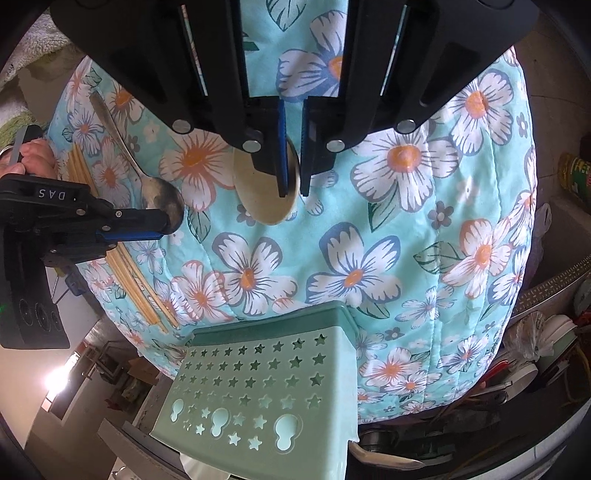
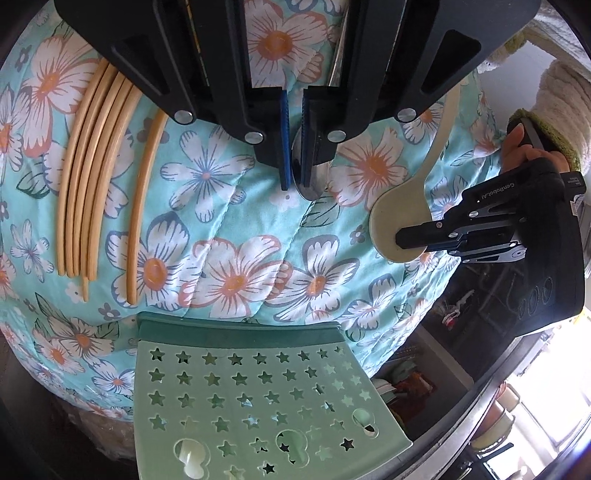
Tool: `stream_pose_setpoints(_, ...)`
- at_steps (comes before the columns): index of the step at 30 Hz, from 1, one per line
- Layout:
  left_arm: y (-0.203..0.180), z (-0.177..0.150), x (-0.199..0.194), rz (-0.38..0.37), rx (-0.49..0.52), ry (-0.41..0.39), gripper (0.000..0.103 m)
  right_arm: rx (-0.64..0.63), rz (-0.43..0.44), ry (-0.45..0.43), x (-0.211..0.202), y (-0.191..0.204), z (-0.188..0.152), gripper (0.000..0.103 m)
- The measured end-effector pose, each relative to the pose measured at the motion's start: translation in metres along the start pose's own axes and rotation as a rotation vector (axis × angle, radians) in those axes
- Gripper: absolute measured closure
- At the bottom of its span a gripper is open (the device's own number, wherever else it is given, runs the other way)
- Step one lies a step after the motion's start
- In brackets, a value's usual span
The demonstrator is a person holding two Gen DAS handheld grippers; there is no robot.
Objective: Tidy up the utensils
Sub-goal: 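Move the left tool to the white ladle and close on its bowl, then lift the white ladle with the left tool toward the green holder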
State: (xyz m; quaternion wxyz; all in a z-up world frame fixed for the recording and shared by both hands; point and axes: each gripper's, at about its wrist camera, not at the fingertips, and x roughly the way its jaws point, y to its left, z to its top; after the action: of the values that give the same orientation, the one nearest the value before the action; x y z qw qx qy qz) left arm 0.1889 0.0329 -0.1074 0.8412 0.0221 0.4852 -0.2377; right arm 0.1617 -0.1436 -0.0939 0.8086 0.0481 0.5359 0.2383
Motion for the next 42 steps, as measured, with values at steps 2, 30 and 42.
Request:
stream_pose_setpoints(2,-0.001,0.0,-0.004,0.005,0.0,-0.008,0.099,0.004,-0.003,-0.016,-0.007,0.002,0.0,0.1)
stream_pose_setpoints(30,-0.008,0.117,-0.215,0.16,-0.05,-0.638,0.099,0.069,-0.124,-0.506,-0.181,0.0,0.028,0.1)
stream_pose_setpoints(42,-0.004,0.203,-0.186,0.313,-0.111,-0.77,0.099,0.106,-0.1,-0.568,-0.206,-0.009,0.014,0.1)
